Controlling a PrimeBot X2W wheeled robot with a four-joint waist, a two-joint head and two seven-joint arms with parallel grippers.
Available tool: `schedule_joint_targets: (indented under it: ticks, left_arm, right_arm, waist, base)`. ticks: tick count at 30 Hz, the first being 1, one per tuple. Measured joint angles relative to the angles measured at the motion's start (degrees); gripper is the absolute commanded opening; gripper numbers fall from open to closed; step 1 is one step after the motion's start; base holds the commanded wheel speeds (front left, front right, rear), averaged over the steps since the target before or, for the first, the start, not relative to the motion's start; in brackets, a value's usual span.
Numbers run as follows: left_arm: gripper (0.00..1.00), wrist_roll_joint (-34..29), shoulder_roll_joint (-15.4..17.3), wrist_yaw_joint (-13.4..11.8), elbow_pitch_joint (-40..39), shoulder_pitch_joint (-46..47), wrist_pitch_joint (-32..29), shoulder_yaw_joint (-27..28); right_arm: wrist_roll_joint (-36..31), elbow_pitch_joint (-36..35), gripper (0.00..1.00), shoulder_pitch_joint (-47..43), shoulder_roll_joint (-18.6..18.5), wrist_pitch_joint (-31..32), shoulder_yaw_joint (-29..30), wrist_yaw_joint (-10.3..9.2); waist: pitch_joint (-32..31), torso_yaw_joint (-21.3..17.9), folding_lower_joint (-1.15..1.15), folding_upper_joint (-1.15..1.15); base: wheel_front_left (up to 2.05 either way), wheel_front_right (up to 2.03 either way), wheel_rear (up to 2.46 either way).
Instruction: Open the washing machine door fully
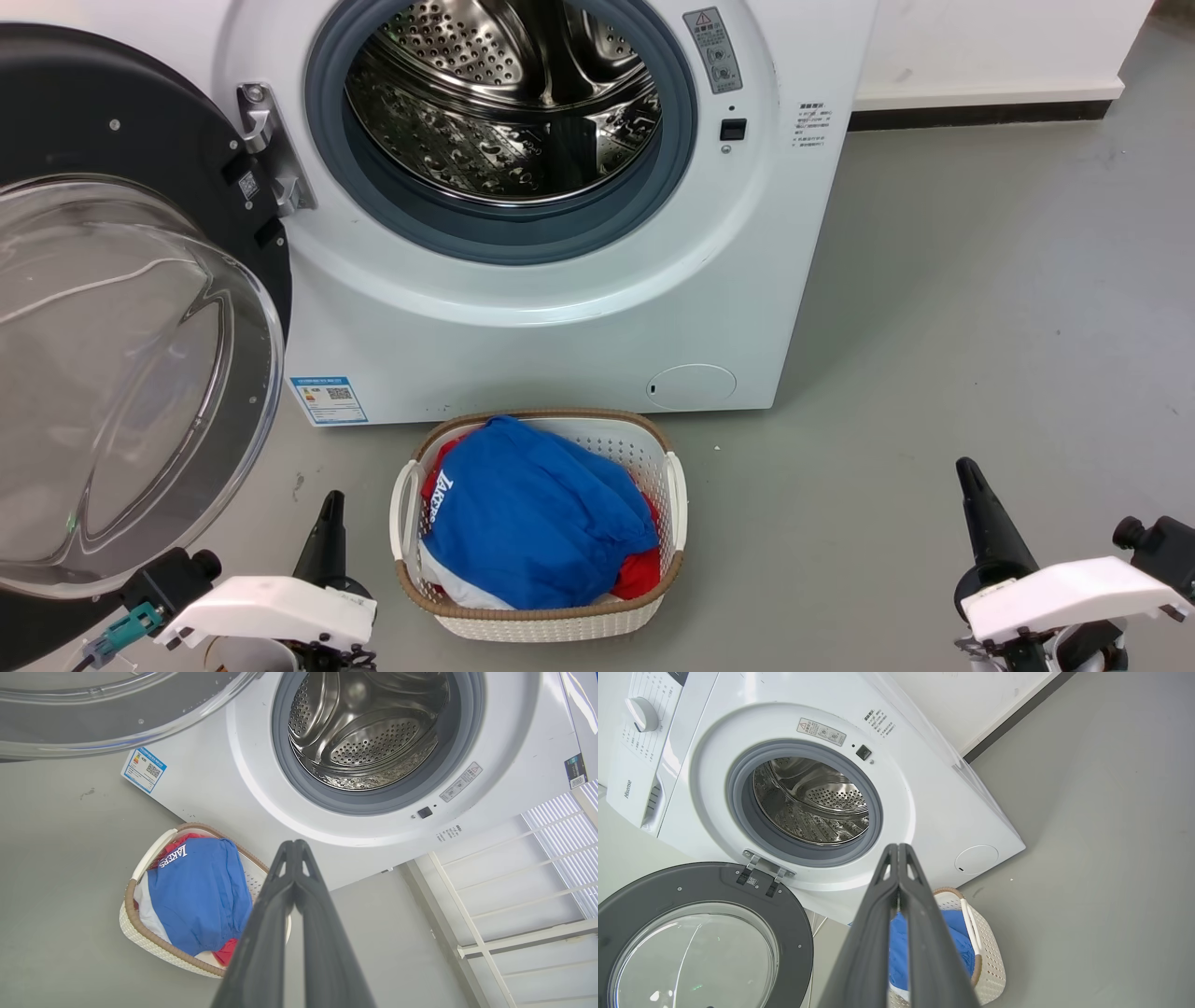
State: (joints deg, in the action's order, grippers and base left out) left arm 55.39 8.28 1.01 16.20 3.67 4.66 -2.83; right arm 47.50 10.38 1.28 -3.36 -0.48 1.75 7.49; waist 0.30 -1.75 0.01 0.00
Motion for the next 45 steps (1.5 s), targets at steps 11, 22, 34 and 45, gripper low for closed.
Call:
schedule_joint_targets:
  ticks: [11,22,34,45]
  left_arm:
    - [0.00,7.55,-1.30,1.34,-0.40,0.30,-2.29,1.92]
    - [0.00,13.82,-1.94,2.40,-0.82,0.78,-4.11,3.57]
    - [0.00,19.41,-2.99,3.39,-1.10,1.22,-5.95,5.02]
    - [0.00,24.09,-3.52,4.10,-1.34,1.37,-7.30,6.22]
  right_arm:
    - [9.32,0.75,0.00,0.99,-0.05,1.09,0.74,0.00]
    - [17.13,1.30,0.00,1.82,-0.08,2.11,1.37,0.00]
    - [24.01,1.89,0.00,2.26,-0.09,3.16,1.96,0.00]
    - [29.62,2.38,0.00,3.08,-0.09,4.05,2.49,0.00]
  waist:
    - [-0.02,0.27,0.00,0.00]
    - [-0.04,0.52,0.00,0.00]
    - [-0.05,0.77,0.00,0.00]
    - [-0.07,1.00,0.00,0.00]
  base:
    - [0.00,0.00,0.00]
    - [0.00,0.00,0.00]
    - [0.00,0.00,0.00]
    - [0.00,0.00,0.00]
